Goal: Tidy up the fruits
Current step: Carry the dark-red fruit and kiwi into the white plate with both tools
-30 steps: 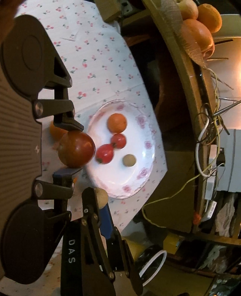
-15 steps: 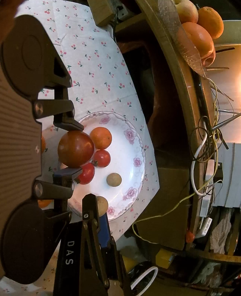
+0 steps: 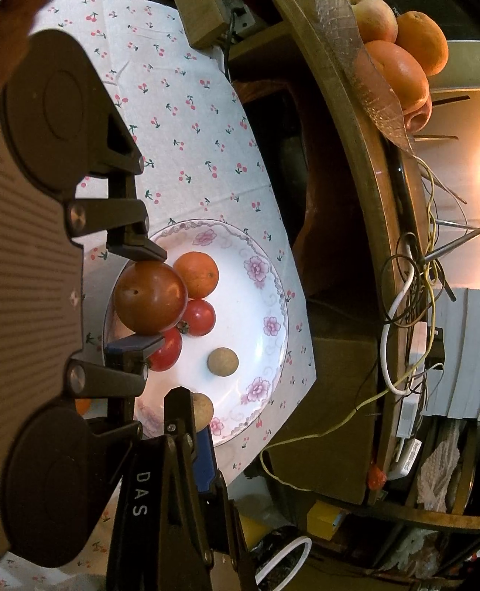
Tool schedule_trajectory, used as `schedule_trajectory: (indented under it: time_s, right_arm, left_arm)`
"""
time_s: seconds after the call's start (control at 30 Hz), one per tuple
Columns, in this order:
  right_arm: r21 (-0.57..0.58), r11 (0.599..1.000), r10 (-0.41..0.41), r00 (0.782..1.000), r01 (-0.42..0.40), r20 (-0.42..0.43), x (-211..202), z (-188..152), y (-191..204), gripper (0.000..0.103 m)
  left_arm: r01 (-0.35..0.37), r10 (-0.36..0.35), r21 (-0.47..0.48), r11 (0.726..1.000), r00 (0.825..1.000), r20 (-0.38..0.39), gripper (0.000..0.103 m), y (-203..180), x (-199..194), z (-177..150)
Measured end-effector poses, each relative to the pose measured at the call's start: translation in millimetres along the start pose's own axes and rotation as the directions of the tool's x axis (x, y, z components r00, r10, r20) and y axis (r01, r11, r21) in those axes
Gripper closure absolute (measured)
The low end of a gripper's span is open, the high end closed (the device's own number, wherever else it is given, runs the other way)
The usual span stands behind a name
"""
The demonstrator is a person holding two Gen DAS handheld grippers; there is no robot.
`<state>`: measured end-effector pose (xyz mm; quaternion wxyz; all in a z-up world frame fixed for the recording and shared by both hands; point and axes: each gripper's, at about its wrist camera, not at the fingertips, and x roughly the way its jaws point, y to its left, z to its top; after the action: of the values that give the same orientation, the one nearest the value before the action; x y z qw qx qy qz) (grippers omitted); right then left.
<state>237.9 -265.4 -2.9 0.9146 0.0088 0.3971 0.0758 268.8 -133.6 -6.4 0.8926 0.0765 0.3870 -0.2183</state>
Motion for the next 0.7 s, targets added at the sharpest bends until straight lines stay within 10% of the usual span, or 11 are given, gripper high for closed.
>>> schedule_trajectory:
  time_s: [0.7]
  right_arm:
    - [0.006,1.000,-0.001,0.999,0.001,0.038,-7.3,0.8,-2.5,0.074]
  left_arm:
    - [-0.025,0.025,-0.004,1.000,0.999,0.025,0.055,1.2,-3.3,3.9]
